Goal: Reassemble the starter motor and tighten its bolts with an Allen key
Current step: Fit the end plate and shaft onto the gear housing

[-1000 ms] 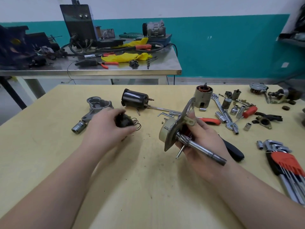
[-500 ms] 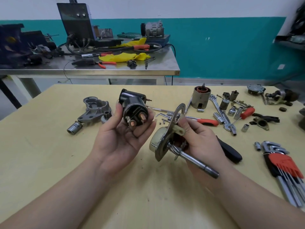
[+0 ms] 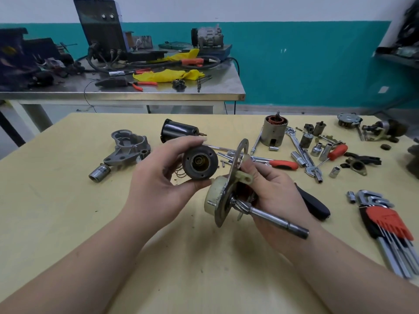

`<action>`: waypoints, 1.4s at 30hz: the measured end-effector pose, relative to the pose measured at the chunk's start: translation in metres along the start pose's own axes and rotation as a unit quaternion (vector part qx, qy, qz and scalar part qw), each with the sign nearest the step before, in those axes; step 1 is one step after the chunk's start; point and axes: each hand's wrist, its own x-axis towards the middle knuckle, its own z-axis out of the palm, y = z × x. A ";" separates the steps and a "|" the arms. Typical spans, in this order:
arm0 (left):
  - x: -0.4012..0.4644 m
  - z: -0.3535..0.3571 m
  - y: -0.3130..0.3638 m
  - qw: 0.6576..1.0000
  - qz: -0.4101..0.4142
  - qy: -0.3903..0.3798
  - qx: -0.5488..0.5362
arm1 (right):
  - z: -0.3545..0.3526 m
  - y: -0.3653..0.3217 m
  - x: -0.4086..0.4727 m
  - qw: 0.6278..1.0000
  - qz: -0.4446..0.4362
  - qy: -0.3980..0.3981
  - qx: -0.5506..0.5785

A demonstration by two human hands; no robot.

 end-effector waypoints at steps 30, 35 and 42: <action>0.006 -0.003 0.017 0.890 -0.260 0.014 -0.375 | -0.005 -0.006 0.002 0.993 0.051 0.025 0.107; 0.007 -0.001 0.013 0.897 -0.289 0.028 -0.334 | -0.004 -0.006 0.002 0.994 0.046 0.011 0.101; 0.008 -0.002 0.001 0.929 -0.273 0.040 -0.245 | -0.005 -0.006 0.000 0.994 0.048 -0.030 0.097</action>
